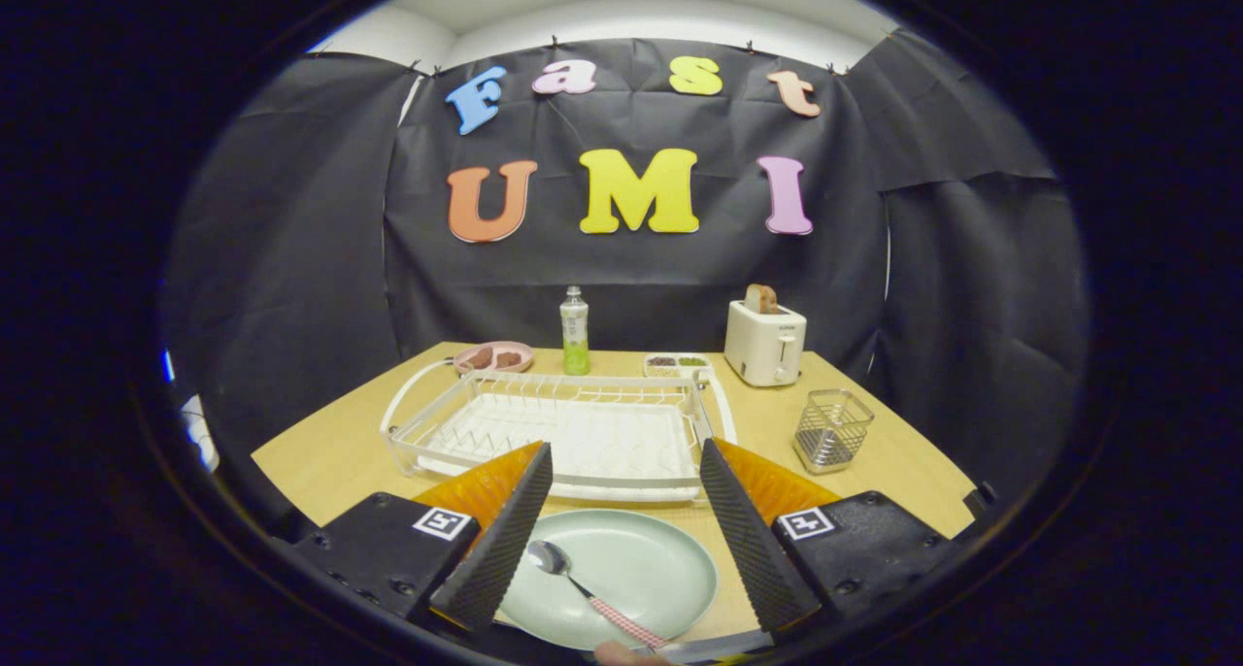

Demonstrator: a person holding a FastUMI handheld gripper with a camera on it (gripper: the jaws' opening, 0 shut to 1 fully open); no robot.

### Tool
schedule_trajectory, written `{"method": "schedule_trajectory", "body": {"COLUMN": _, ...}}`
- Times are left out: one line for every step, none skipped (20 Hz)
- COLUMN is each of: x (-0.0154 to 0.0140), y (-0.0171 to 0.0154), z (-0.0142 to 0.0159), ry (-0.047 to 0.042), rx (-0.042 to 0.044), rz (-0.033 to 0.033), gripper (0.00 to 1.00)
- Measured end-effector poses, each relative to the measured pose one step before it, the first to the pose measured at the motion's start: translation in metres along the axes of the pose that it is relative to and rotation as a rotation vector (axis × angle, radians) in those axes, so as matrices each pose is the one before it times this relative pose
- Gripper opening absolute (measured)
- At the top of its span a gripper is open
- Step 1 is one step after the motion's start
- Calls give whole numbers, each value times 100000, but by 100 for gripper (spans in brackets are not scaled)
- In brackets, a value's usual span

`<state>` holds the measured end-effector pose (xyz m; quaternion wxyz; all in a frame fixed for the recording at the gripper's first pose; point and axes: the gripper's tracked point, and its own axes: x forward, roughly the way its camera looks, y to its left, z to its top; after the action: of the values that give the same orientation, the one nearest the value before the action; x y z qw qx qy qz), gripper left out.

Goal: Take the plate from the dish rack, then take the spoon from the basket and place it into the plate.

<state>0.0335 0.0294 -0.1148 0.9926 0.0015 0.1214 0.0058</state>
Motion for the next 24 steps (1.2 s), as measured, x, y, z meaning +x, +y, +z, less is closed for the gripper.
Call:
{"method": "schedule_trajectory", "body": {"x": -740, "y": -416, "z": 303, "ry": -666, "rx": 527, "rz": -415, "gripper": 99}}
{"method": "schedule_trajectory", "body": {"x": -680, "y": -246, "z": 479, "ry": -1114, "rx": 486, "rz": 9, "gripper": 99}}
{"method": "schedule_trajectory", "body": {"x": -770, "y": -271, "z": 456, "ry": -1257, "rx": 790, "rz": 205, "gripper": 99}}
{"method": "schedule_trajectory", "body": {"x": -759, "y": -358, "z": 381, "ry": -1156, "rx": 771, "rz": 118, "gripper": 99}}
{"method": "schedule_trajectory", "body": {"x": -723, "y": -328, "z": 518, "ry": -1368, "rx": 594, "rz": 184, "gripper": 99}}
{"method": "schedule_trajectory", "body": {"x": -789, "y": -545, "z": 472, "ry": -1282, "rx": 287, "rz": -325, "gripper": 99}}
{"method": "schedule_trajectory", "body": {"x": -720, "y": -481, "z": 502, "ry": -1476, "rx": 578, "rz": -405, "gripper": 99}}
{"method": "schedule_trajectory", "body": {"x": -762, "y": -423, "z": 424, "ry": -1792, "rx": 508, "rz": -25, "gripper": 99}}
{"method": "schedule_trajectory", "body": {"x": -679, "y": -416, "z": 618, "ry": -2299, "rx": 440, "rz": 267, "gripper": 99}}
{"method": "schedule_trajectory", "body": {"x": -594, "y": -495, "z": 358, "ry": -1480, "rx": 84, "rz": -138, "gripper": 99}}
{"method": "schedule_trajectory", "body": {"x": -525, "y": -702, "z": 146, "ry": -587, "rx": 400, "rz": -664, "gripper": 99}}
{"method": "schedule_trajectory", "body": {"x": -503, "y": -576, "z": -55, "ry": 26, "rx": 384, "rz": -319, "gripper": 100}}
{"method": "schedule_trajectory", "body": {"x": -477, "y": -468, "z": -52, "ry": 390, "rx": 737, "rz": 281, "gripper": 100}}
{"method": "schedule_trajectory", "body": {"x": -365, "y": -342, "z": -5, "ry": 318, "rx": 622, "rz": 330, "gripper": 100}}
{"method": "schedule_trajectory", "body": {"x": -349, "y": -552, "z": -48, "ry": 414, "rx": 612, "rz": -215, "gripper": 100}}
{"method": "schedule_trajectory", "body": {"x": -251, "y": -581, "z": -105, "ry": 438, "rx": 311, "rz": -495, "gripper": 100}}
{"method": "schedule_trajectory", "body": {"x": -271, "y": -433, "z": 54, "ry": -161, "rx": 468, "rz": -329, "gripper": 100}}
{"method": "schedule_trajectory", "body": {"x": -192, "y": -356, "z": 98, "ry": -311, "rx": 349, "rz": -349, "gripper": 100}}
{"method": "schedule_trajectory", "body": {"x": -189, "y": -457, "z": 138, "ry": -466, "rx": 47, "rz": -696, "gripper": 100}}
{"method": "schedule_trajectory", "body": {"x": 269, "y": -458, "z": 389, "ry": -667, "rx": 284, "rz": -1464, "gripper": 100}}
{"method": "schedule_trajectory", "body": {"x": -407, "y": -700, "z": -202, "ry": -338, "rx": 316, "rz": -1306, "gripper": 100}}
{"method": "schedule_trajectory", "body": {"x": -29, "y": -157, "z": -17, "ry": -148, "rx": 111, "rz": -622, "gripper": 100}}
{"method": "schedule_trajectory", "body": {"x": -102, "y": -368, "z": -65, "ry": 114, "rx": 70, "rz": -826, "gripper": 100}}
{"method": "schedule_trajectory", "body": {"x": 14, "y": -292, "z": -78, "ry": 269, "rx": 160, "rz": -650, "gripper": 100}}
